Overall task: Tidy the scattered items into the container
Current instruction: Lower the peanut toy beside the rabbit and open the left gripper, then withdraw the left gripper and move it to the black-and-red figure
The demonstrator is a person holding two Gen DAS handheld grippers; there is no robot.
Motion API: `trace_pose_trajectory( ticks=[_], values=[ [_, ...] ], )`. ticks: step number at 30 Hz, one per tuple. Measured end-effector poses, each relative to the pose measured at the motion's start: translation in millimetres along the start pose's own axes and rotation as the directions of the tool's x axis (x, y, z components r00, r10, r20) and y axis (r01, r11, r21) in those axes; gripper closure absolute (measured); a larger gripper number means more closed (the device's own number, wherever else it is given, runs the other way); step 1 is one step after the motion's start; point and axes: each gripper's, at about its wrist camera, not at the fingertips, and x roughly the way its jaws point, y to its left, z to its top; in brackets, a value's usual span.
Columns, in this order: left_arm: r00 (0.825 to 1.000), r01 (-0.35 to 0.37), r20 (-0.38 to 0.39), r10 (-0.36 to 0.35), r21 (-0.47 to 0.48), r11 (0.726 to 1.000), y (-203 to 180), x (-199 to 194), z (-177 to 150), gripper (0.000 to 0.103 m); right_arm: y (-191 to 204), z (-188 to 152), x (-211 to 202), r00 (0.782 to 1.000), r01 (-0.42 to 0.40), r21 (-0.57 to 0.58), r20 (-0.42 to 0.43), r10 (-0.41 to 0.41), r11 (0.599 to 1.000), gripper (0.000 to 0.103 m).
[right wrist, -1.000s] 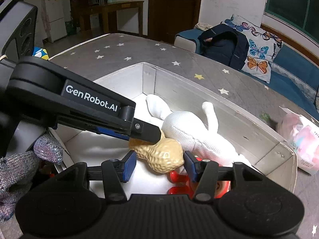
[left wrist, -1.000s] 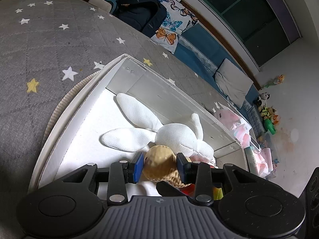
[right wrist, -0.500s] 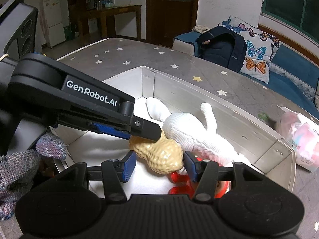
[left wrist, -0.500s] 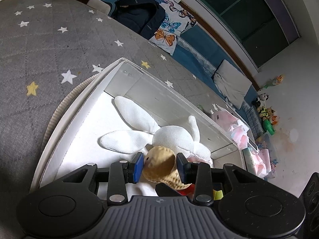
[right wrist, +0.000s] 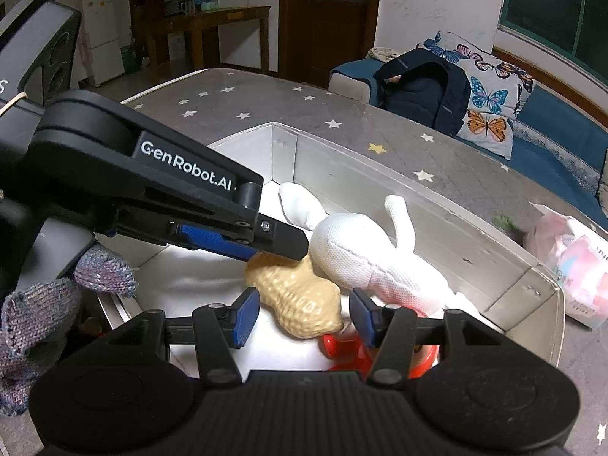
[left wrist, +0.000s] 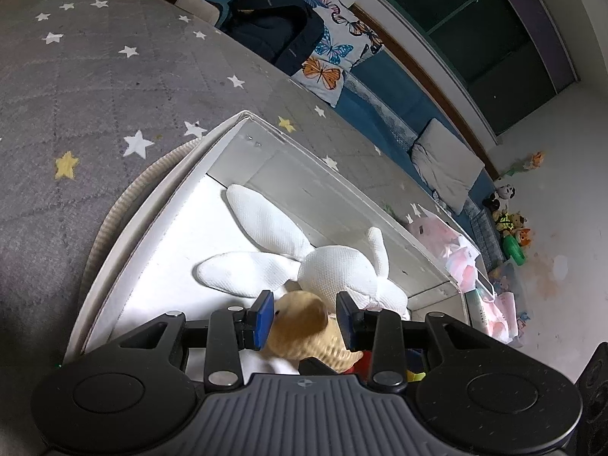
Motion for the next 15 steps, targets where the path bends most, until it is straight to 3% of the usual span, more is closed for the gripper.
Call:
trace_pose_trajectory(
  ticks=[15],
  values=[
    [0.997, -0.029, 0.077, 0.021, 0.1, 0.995, -13.6, -28.7, -5.6, 0.065, 6.1, -11.0, -22.0, 0.998, -0.004, 0.015, 0.056, 0.003, 1.0, 0.049]
  ],
)
